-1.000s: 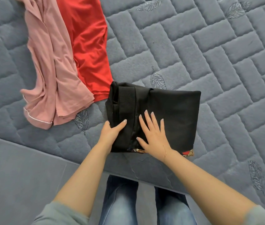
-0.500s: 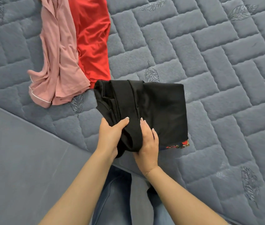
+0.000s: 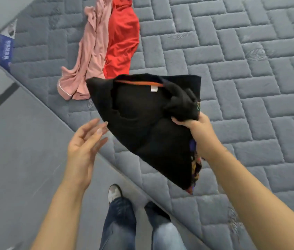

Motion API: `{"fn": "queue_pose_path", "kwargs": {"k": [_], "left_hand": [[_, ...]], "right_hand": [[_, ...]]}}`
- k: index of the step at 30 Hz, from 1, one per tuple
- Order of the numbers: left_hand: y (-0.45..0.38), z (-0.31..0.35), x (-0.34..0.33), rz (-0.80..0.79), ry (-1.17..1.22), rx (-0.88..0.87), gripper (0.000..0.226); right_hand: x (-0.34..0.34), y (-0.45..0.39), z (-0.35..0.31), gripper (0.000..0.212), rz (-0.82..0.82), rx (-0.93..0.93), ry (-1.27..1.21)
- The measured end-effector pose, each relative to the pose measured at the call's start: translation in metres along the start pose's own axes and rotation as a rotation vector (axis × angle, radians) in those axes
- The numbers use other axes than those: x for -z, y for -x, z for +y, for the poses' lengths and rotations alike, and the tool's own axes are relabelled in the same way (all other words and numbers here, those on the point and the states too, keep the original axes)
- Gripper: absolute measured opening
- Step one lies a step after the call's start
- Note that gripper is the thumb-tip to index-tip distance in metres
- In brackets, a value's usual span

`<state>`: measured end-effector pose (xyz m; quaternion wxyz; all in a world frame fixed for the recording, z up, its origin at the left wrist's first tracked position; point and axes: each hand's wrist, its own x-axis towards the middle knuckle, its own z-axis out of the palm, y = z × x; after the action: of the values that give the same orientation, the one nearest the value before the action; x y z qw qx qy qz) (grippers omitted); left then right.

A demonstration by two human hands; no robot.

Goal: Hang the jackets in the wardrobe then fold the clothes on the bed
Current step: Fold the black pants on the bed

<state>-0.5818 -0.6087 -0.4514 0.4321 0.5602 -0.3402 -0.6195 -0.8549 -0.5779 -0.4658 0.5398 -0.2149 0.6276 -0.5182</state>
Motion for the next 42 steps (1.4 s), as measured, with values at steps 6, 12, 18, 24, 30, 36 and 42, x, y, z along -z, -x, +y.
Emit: {"fn": "queue_pose_path", "kwargs": {"k": [6, 12, 18, 24, 30, 36, 42], "left_hand": [[-0.032, -0.081, 0.004, -0.037, -0.191, 0.087, 0.029], [-0.023, -0.204, 0.023, 0.052, -0.472, 0.434, 0.055], [-0.007, -0.216, 0.043, -0.021, -0.446, 0.483, 0.038], [0.004, -0.219, 0.048, -0.08, -0.475, 0.457, 0.038], [-0.004, -0.219, 0.046, -0.057, -0.519, 0.468, 0.025], [-0.089, -0.172, -0.001, 0.054, -0.512, 0.155, 0.053], [-0.184, -0.154, -0.065, -0.045, -0.596, 0.183, 0.042]], "right_hand": [[0.034, -0.067, 0.059, 0.041, -0.091, -0.479, -0.084], [0.062, -0.051, 0.169, 0.04, 0.216, -0.441, 0.125], [0.051, 0.033, 0.216, 0.034, 0.385, -0.337, 0.186], [0.043, 0.057, 0.228, 0.049, 0.53, -0.154, 0.304], [0.055, 0.05, 0.24, 0.031, 0.444, -0.353, 0.219], [0.068, -0.027, 0.194, 0.024, 0.403, -0.377, 0.17], [0.05, -0.128, 0.141, 0.025, 0.308, -0.328, -0.041]]}}
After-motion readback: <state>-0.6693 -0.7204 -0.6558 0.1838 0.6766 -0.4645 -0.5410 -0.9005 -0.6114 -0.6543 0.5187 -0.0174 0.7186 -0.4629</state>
